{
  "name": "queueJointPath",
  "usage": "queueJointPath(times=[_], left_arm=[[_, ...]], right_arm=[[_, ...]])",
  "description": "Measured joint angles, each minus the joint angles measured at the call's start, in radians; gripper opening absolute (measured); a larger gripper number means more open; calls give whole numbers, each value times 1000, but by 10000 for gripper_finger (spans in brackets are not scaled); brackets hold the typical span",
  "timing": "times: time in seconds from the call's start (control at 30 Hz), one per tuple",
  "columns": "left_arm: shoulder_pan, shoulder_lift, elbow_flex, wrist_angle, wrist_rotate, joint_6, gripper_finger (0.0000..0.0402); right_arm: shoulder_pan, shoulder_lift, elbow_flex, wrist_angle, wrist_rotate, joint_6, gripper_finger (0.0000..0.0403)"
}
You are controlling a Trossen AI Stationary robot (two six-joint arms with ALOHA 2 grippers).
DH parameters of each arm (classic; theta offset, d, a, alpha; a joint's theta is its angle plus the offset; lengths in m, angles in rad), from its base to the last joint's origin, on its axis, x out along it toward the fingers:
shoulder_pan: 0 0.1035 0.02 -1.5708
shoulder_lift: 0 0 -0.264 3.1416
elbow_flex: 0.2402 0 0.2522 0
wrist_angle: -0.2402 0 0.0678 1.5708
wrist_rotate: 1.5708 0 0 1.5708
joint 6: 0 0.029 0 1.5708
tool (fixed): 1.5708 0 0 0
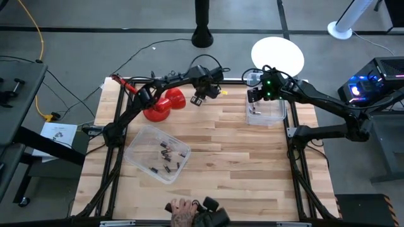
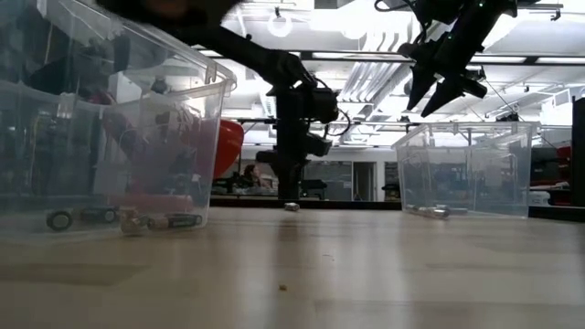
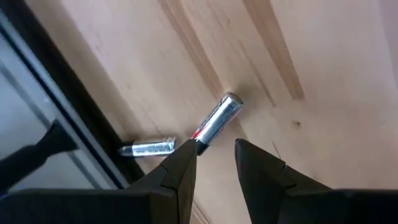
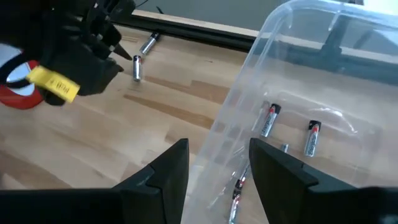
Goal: Sort batteries
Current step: Put the silver battery into the top transparent bin
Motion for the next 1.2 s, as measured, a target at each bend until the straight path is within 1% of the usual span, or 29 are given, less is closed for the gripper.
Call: queueJointPath(times=[0.07, 0.23, 0.37, 0.57, 0.73, 0.87, 1.07, 1.2], left_arm=[[13, 3, 0, -1, 25, 17, 106], [42, 10, 0, -13, 126, 32, 105], [56, 10, 0, -3, 179, 104, 94], [59, 38, -4, 25, 190, 141, 75], [66, 39, -3, 40, 194, 241, 70], [72, 39, -3, 33, 222, 209, 70], [93, 39, -5, 22, 309, 145, 70], [106, 41, -5, -27, 305, 134, 70]], right_arm=[[0, 0, 0, 0, 0, -7, 162], [0, 0, 0, 0, -9, -10, 162], [0, 0, 0, 0, -9, -10, 162], [0, 0, 0, -1, -10, -9, 162], [6, 0, 0, -1, -17, -8, 162], [24, 0, 0, -1, -20, -7, 162], [61, 0, 0, -2, -26, 17, 162], [88, 0, 0, -6, -26, 17, 162]])
